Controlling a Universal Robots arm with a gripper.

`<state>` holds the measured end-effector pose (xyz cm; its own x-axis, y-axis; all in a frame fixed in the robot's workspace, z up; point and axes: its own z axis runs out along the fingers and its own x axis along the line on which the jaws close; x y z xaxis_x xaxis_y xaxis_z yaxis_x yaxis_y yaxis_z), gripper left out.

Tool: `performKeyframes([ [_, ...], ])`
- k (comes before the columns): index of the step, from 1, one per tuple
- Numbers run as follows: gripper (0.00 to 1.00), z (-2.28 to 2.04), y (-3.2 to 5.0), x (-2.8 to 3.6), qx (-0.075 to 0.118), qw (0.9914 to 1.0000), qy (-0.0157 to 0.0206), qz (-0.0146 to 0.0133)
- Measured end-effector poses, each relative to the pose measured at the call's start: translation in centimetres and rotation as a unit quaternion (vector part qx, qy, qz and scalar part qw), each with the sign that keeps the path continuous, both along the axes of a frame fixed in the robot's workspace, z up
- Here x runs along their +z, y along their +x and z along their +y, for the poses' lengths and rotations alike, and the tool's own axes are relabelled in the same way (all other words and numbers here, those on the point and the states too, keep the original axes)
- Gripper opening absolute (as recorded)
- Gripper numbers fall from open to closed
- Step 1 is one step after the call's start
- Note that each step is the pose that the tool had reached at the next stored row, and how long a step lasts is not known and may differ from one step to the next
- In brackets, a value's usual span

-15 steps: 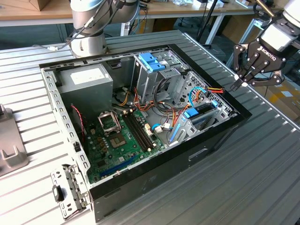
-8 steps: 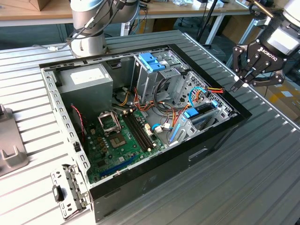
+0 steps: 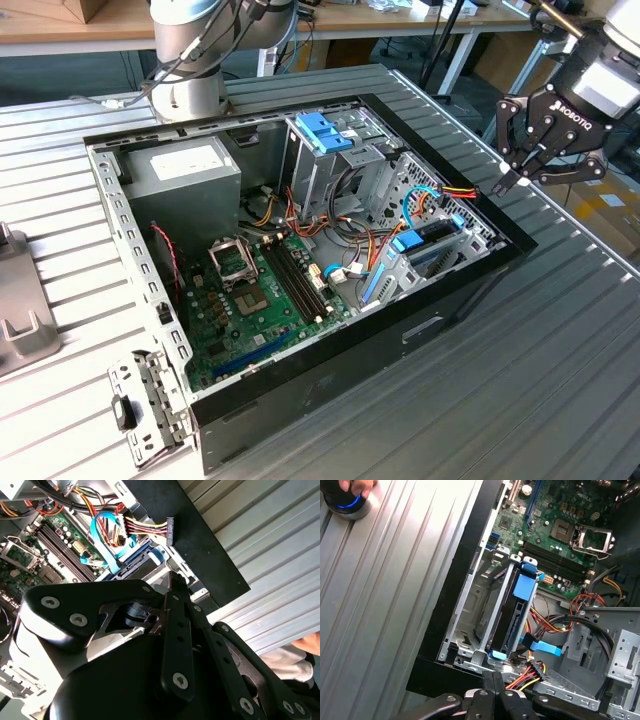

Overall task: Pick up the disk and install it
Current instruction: 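Insert the first disk wire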

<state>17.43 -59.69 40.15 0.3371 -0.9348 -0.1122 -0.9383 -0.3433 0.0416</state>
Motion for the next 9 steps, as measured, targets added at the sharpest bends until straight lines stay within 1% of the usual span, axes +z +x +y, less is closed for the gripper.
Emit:
performKeyframes([
  [9, 0.11, 0.0, 0.0, 0.0, 0.014, 0.9999, 0.0, 0.0],
])
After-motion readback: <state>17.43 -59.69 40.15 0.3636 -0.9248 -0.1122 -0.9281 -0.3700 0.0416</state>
